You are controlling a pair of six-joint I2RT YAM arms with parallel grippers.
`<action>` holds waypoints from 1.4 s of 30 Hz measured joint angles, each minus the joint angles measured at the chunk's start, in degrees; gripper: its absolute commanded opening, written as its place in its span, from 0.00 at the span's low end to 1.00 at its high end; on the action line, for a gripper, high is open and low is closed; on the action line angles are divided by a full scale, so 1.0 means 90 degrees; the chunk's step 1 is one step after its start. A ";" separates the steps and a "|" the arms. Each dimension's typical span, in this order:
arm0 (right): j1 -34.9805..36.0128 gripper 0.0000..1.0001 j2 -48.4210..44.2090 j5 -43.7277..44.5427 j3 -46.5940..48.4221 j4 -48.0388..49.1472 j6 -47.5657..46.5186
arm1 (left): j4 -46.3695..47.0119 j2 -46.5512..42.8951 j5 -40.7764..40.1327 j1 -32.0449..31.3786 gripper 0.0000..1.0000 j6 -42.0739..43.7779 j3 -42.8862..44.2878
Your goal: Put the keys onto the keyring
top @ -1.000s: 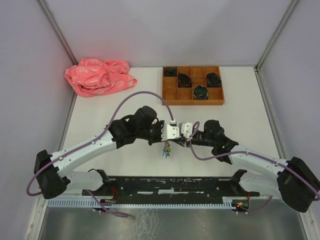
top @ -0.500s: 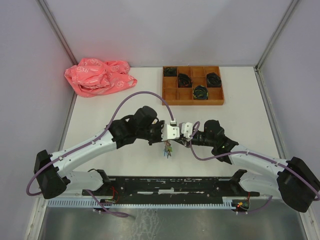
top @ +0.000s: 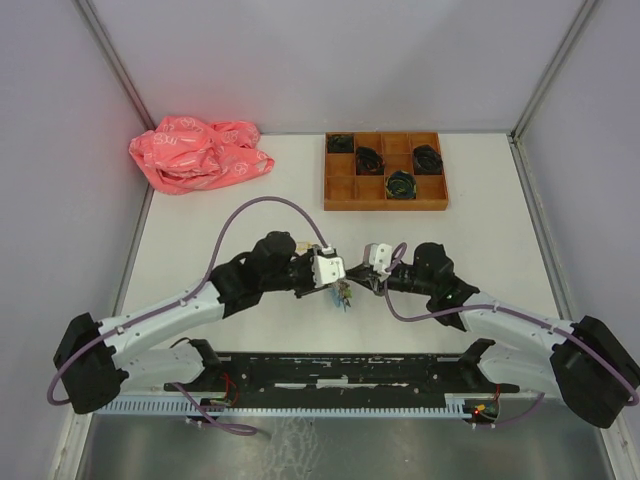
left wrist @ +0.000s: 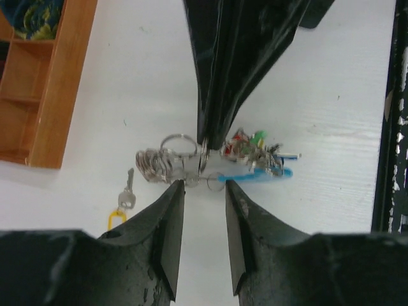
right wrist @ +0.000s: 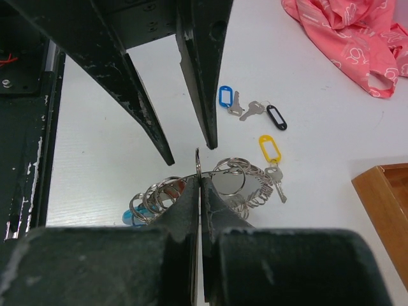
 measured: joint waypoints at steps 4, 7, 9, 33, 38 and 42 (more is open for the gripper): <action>-0.0114 0.01 -0.0087 -0.0005 -0.0119 0.0180 0.0126 | 0.1501 -0.0636 0.0262 0.0393 0.44 -0.0600 -0.1222; -0.0177 0.01 -0.0141 -0.0015 -0.0153 0.0255 0.0194 | 0.2810 -0.0826 0.0690 0.0760 0.44 -0.1122 -0.1979; -0.0197 0.01 -0.0143 -0.0027 -0.0158 0.0304 0.0223 | 0.3572 -0.0792 0.0974 0.0947 0.44 -0.1445 -0.2283; -0.0236 0.01 -0.0148 -0.0228 -0.0180 0.0469 0.0316 | 0.7431 0.0563 0.3169 0.1574 0.33 -0.3007 -0.2761; -0.0236 0.01 -0.0216 -0.0240 -0.0180 0.0457 0.0318 | 0.7473 0.0544 0.3160 0.1574 0.32 -0.3007 -0.2892; -0.0236 0.01 -0.0216 -0.0243 -0.0180 0.0461 0.0321 | 0.7470 0.0542 0.3164 0.1574 0.30 -0.3007 -0.2905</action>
